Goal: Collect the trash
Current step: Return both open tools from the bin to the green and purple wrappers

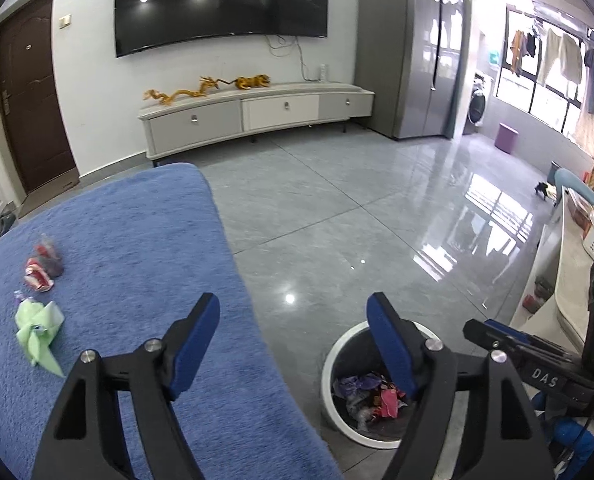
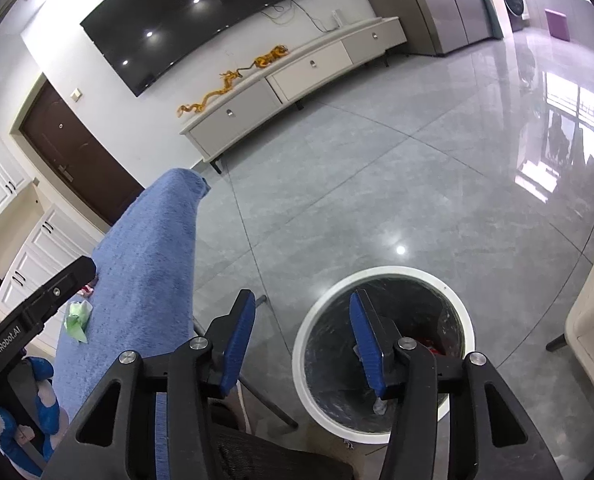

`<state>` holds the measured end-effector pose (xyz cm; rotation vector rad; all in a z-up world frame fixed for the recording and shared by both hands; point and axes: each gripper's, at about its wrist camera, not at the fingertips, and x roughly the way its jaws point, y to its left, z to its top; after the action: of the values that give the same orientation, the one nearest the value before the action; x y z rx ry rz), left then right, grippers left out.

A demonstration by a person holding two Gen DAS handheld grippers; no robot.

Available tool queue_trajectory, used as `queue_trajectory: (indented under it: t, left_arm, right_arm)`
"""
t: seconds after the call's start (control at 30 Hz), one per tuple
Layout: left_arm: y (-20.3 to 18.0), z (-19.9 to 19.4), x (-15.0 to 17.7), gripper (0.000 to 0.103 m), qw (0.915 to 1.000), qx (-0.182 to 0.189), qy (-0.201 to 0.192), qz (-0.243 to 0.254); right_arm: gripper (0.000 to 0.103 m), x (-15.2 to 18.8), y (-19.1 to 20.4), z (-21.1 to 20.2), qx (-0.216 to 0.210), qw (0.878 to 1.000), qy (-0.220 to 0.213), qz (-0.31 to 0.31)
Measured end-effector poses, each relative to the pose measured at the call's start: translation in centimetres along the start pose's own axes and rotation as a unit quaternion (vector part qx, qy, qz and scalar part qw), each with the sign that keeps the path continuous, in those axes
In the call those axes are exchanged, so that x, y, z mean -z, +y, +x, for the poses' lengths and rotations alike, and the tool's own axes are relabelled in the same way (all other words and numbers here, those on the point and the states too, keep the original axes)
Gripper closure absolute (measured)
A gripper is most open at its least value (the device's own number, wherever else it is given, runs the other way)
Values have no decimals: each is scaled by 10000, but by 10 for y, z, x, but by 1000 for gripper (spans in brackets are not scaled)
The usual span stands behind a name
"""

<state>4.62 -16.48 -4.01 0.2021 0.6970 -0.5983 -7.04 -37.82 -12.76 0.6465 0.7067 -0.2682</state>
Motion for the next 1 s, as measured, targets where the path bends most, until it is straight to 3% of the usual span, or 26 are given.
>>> queue_trajectory:
  t: [0.43,1.0]
  left_arm:
    - [44,-39,2,28,9959,-513,-658,-350]
    - [117,-82,20,28,9864,-894,-871,-1065]
  right_arm:
    - [54,-4,47,-20,-53,9988,-216,-443]
    - [54,1,111,-46,-147,9938,-387,-1036]
